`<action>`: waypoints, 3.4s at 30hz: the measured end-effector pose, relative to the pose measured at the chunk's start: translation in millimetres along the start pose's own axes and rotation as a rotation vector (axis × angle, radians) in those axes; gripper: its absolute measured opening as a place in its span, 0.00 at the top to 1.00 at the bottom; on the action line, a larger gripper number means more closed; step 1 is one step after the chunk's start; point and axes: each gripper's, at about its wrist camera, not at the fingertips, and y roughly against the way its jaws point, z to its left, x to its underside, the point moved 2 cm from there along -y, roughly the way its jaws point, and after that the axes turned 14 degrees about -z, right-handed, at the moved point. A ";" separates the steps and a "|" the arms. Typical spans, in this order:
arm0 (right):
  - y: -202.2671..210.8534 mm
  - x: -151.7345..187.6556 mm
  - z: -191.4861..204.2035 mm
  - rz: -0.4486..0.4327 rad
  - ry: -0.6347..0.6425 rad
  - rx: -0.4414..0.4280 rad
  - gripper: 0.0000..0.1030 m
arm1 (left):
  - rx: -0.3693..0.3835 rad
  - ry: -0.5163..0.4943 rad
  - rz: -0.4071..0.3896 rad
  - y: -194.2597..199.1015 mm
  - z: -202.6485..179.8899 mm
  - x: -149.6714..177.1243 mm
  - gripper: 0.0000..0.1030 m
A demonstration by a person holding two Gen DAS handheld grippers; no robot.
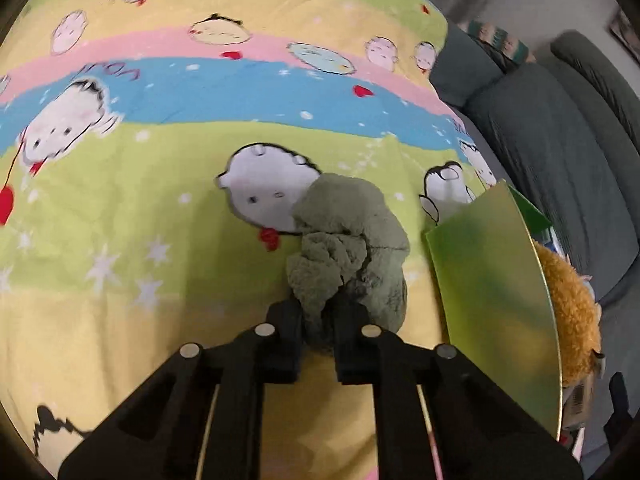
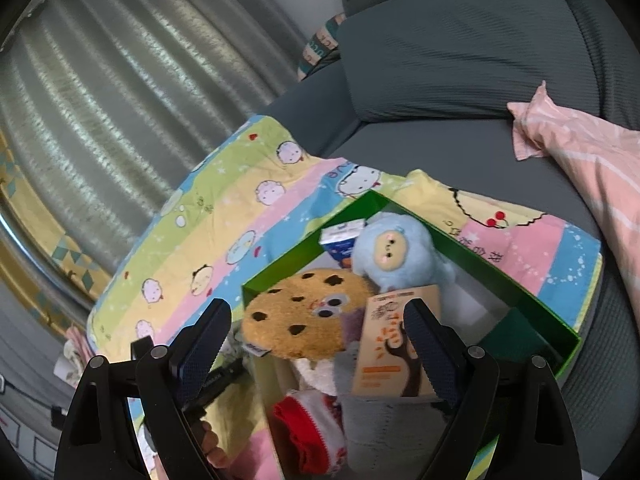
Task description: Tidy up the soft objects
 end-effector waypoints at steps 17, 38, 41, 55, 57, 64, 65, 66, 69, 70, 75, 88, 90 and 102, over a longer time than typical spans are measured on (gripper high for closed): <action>-49.2 147.3 175.9 0.556 0.373 -0.397 0.14 | -0.192 0.088 0.005 148.7 91.5 70.4 0.92; -38.5 228.5 178.7 0.721 0.334 -0.440 0.76 | -0.098 0.138 -0.054 210.4 104.0 90.0 0.92; -20.5 198.7 181.3 0.646 0.303 -0.474 0.76 | -0.080 0.073 -0.091 221.8 84.6 80.0 0.92; 54.7 49.2 129.7 0.198 0.173 -0.437 0.76 | 0.112 -0.174 -0.256 249.7 -28.6 35.4 0.92; 58.3 36.6 117.8 0.156 0.164 -0.404 0.76 | 0.145 -0.208 -0.256 245.6 -47.9 33.4 0.91; 52.1 12.2 72.5 0.089 0.118 -0.282 0.76 | 0.237 -0.283 -0.213 221.5 -108.0 35.4 0.91; 49.4 10.9 65.3 0.092 0.106 -0.270 0.76 | 0.247 -0.287 -0.197 215.4 -113.8 36.6 0.91; 48.9 9.8 59.0 0.095 0.098 -0.260 0.76 | 0.251 -0.291 -0.183 210.4 -118.7 37.9 0.91; 42.5 8.8 40.9 0.097 0.090 -0.189 0.76 | 0.255 -0.310 -0.137 189.9 -132.1 44.2 0.91; 39.8 8.7 35.4 0.098 0.098 -0.156 0.76 | 0.264 -0.313 -0.123 185.7 -134.3 46.6 0.91; 23.7 13.0 12.3 0.140 0.126 -0.038 0.76 | 0.284 -0.327 -0.031 155.2 -148.6 62.0 0.91; -2.7 27.2 -11.5 0.227 0.160 0.063 0.76 | 0.215 -0.333 0.115 114.5 -155.0 80.0 0.89; -5.2 28.4 -13.0 0.238 0.156 0.072 0.76 | 0.208 -0.342 0.119 111.7 -156.6 80.7 0.89; -4.1 26.7 -10.1 0.228 0.174 0.106 0.71 | 0.238 -0.313 0.173 107.1 -156.5 79.4 0.64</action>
